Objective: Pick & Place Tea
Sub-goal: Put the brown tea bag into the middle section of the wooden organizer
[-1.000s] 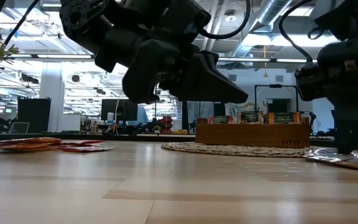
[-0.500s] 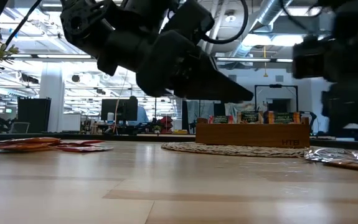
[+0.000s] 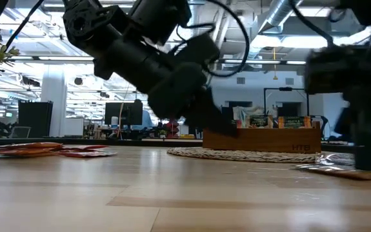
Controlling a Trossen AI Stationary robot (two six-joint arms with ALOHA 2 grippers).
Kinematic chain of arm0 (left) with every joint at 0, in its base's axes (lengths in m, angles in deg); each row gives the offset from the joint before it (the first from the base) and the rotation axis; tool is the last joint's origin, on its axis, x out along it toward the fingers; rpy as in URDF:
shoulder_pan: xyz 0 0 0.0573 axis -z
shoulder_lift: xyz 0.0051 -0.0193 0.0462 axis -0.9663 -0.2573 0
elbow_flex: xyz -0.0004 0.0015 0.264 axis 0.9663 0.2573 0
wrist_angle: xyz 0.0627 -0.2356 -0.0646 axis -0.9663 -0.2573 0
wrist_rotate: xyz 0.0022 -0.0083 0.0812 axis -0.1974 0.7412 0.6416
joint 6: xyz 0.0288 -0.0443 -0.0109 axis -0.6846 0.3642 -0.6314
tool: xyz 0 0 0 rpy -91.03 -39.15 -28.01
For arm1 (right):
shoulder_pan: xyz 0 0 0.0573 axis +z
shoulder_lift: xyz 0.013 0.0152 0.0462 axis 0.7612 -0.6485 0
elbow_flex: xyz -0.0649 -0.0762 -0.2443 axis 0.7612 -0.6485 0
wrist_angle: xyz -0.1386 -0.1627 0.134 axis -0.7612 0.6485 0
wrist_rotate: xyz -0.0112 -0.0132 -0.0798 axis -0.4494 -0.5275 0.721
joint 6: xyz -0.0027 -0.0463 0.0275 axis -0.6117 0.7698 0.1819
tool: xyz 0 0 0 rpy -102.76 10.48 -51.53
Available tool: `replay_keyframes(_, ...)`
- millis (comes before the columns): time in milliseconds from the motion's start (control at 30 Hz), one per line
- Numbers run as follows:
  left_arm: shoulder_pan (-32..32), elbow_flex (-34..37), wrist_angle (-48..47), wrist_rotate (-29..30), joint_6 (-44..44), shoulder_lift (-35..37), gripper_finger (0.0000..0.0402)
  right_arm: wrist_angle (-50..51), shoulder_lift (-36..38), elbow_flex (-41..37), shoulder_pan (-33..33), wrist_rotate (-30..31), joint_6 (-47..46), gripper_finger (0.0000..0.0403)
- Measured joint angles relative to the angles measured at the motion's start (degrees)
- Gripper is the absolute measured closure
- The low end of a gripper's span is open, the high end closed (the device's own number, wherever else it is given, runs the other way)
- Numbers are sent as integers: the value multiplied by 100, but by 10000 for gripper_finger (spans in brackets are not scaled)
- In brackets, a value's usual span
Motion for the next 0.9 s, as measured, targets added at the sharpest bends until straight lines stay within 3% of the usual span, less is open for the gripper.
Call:
replay_keyframes(133,0,0,-464,-518,474,0,384,68,-597,687,-251,332,286,389)
replay_keyframes(267,-14,0,-631,-989,971,1,342,55,-1161,1276,-540,543,306,394)
replay_keyframes(500,-62,0,-992,-221,1298,10,274,88,-1716,1942,-695,608,799,400)
replay_keyframes(700,-112,-11,-1657,-261,1426,218,258,125,-1733,2026,-644,814,802,402)
replay_keyframes(900,-207,-9,-1861,-1158,1792,278,257,142,-1740,2026,-553,1129,802,402)
